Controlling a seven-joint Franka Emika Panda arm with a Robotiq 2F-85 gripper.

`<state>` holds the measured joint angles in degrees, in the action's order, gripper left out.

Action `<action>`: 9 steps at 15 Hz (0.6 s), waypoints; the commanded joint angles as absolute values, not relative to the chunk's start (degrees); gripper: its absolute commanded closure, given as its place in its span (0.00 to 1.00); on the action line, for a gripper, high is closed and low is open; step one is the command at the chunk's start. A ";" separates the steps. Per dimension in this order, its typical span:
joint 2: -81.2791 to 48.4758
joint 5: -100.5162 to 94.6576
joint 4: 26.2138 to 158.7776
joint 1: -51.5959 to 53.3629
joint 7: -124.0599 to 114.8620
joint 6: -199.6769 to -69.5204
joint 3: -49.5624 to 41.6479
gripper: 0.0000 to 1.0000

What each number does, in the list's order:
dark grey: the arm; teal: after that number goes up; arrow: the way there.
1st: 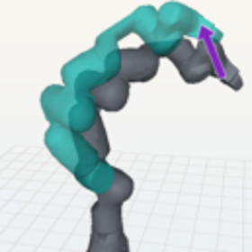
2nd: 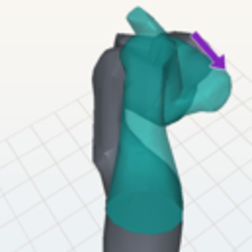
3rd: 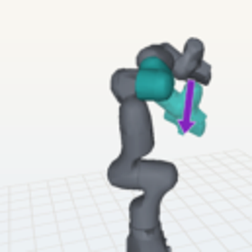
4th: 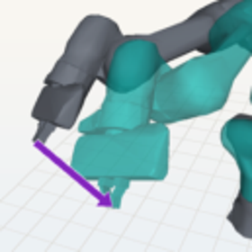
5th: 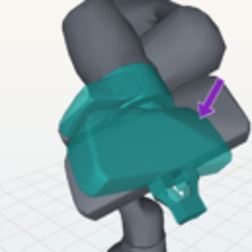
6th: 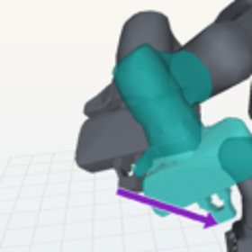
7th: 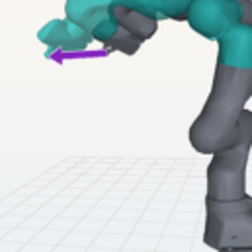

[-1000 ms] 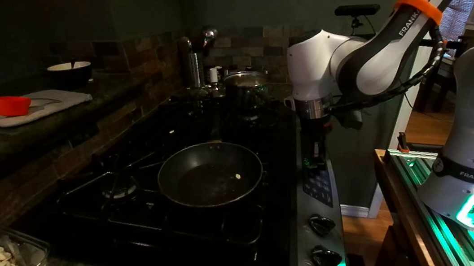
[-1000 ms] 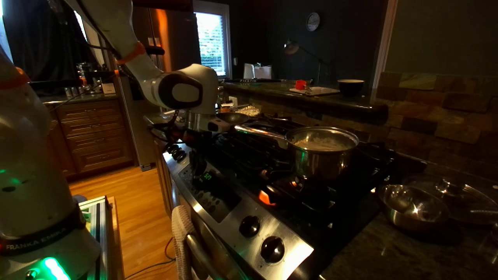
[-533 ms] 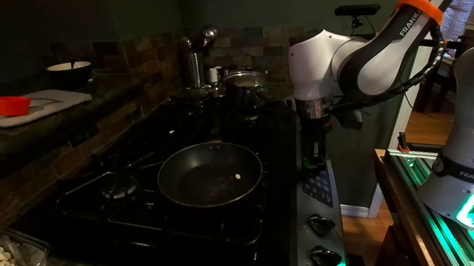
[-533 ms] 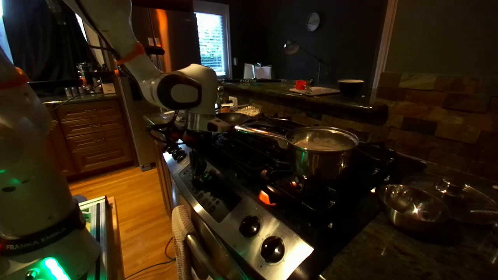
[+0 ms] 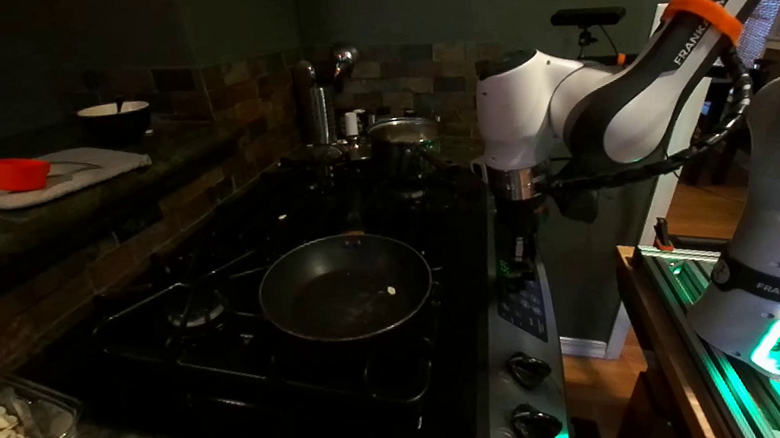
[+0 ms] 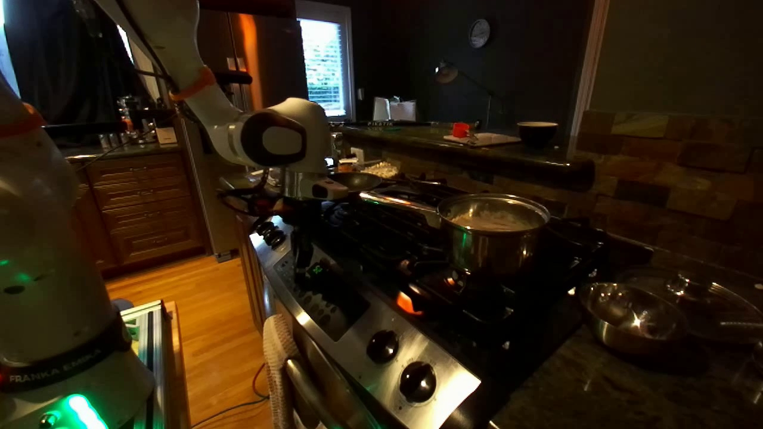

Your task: Press a button on the stove.

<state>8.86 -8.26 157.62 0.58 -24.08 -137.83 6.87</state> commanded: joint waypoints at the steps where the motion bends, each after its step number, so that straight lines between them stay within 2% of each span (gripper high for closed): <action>1: 13.64 -10.70 157.48 0.03 -29.20 -134.72 7.08 1.00; 8: 27.96 -1.18 157.61 0.98 -18.73 -111.59 4.29 1.00; 9: 30.24 0.02 157.60 1.35 -16.73 -110.36 3.84 0.74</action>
